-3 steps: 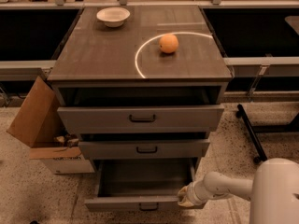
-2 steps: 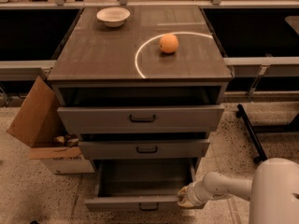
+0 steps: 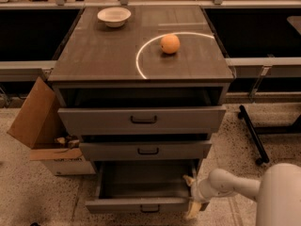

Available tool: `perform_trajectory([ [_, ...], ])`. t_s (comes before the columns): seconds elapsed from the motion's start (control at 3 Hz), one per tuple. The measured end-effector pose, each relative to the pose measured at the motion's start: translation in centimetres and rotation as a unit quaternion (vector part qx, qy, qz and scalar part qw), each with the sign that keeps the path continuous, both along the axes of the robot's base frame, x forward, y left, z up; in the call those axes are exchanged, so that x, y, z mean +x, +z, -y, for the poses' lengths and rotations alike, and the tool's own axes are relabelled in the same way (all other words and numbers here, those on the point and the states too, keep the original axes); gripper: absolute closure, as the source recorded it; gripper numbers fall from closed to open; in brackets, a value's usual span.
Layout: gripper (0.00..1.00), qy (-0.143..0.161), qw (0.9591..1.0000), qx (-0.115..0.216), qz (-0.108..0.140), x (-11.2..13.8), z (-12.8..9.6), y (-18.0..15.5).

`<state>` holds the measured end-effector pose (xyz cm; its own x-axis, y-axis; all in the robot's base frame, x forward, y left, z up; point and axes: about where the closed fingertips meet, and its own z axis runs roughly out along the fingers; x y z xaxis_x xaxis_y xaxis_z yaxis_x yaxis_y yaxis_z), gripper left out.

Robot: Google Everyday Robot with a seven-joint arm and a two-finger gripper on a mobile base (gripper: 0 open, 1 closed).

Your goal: Open bottom drawer

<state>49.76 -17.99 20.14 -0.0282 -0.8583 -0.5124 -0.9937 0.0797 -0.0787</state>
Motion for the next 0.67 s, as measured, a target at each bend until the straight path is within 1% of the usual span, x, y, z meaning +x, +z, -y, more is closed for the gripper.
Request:
perform_trajectory([
  [0.33, 0.0, -0.017, 0.9998, -0.005, 0.011, 2.3, 4.6, 2.6],
  [0.67, 0.0, -0.063, 0.9963, -0.058, 0.0, 4.1, 12.4, 7.0],
])
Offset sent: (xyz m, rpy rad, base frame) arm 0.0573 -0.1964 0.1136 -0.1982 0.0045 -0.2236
